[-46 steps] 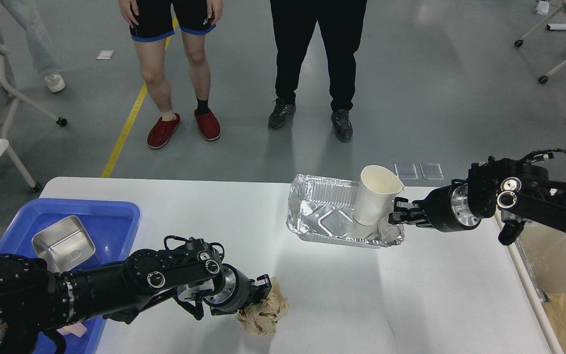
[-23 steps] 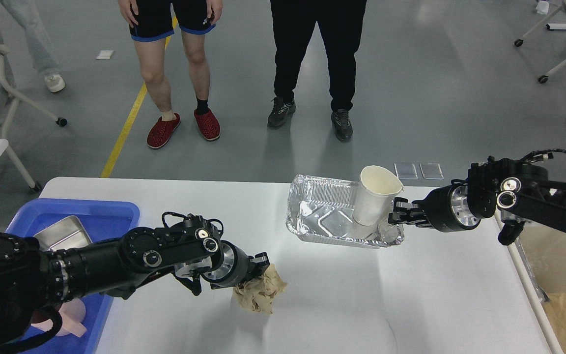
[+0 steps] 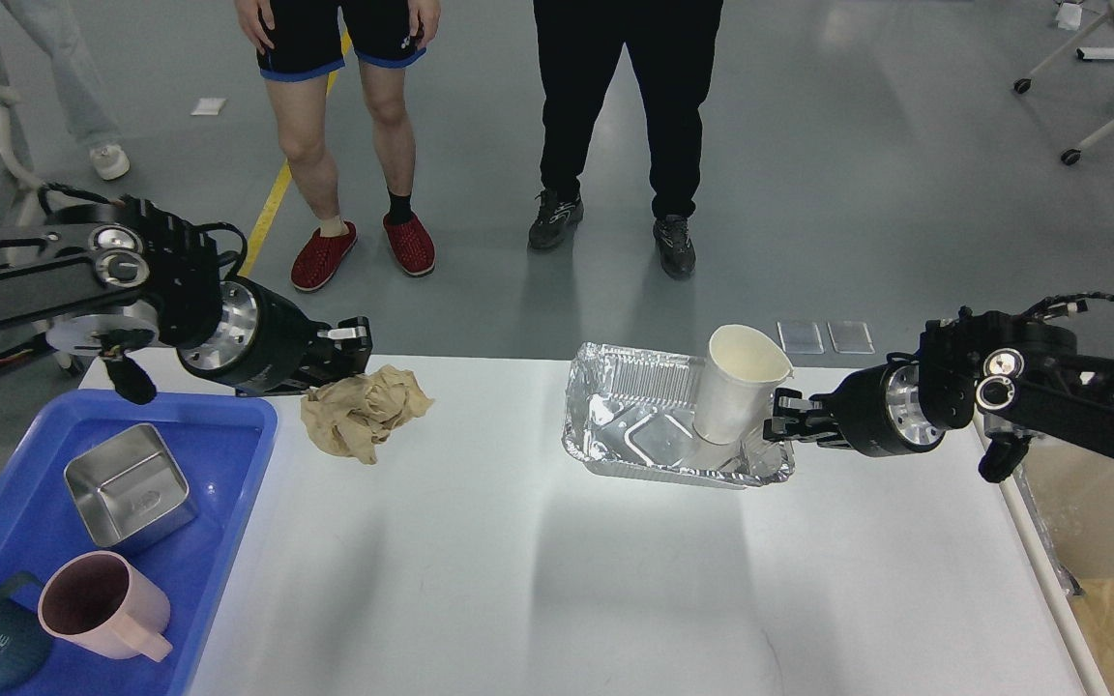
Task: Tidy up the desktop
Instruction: 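Lift the crumpled paper high with the left gripper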
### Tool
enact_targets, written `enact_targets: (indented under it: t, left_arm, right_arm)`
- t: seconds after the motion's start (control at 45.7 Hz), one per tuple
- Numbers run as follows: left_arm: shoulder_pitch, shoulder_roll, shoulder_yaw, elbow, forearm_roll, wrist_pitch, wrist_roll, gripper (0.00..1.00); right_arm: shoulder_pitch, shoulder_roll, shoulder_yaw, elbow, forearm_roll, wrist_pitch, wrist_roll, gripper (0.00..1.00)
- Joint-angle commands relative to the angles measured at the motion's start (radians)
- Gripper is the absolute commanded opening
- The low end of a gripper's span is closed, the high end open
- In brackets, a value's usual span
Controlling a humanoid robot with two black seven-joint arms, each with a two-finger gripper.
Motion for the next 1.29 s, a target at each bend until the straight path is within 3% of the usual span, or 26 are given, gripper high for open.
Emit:
enact_targets:
  t: [0.0,0.263,0.635,0.81,1.27]
  left_arm:
    - [-0.110,0.151,0.001,-0.071,-0.022,-0.051,0.000,0.01]
    - [-0.296,0.326,0.001,-0.106,-0.075,-0.153,0.000,0.02]
    - [-0.304,0.307,-0.004,-0.112,-0.075,-0.136,0.003,0.02]
    - [-0.299,0.152,-0.008,-0.066,-0.082,-0.079,0.002,0.02]
    - [-0.152,-0.373,-0.077,0.336,-0.091,-0.032,-0.009,0.03]
  right_arm:
    - [0.000,0.002,0.000,0.000,0.000,0.000,0.000,0.00]
    - [0.000,0.005,0.000,-0.002,0.000,0.000,0.000,0.00]
    - [0.000,0.005,0.000,-0.002,0.000,0.000,0.000,0.00]
    - [0.002,0.007,0.000,-0.002,0.000,0.000,-0.002,0.00]
    - [0.002,-0.008,0.011,0.004,0.002,0.000,0.000,0.00]
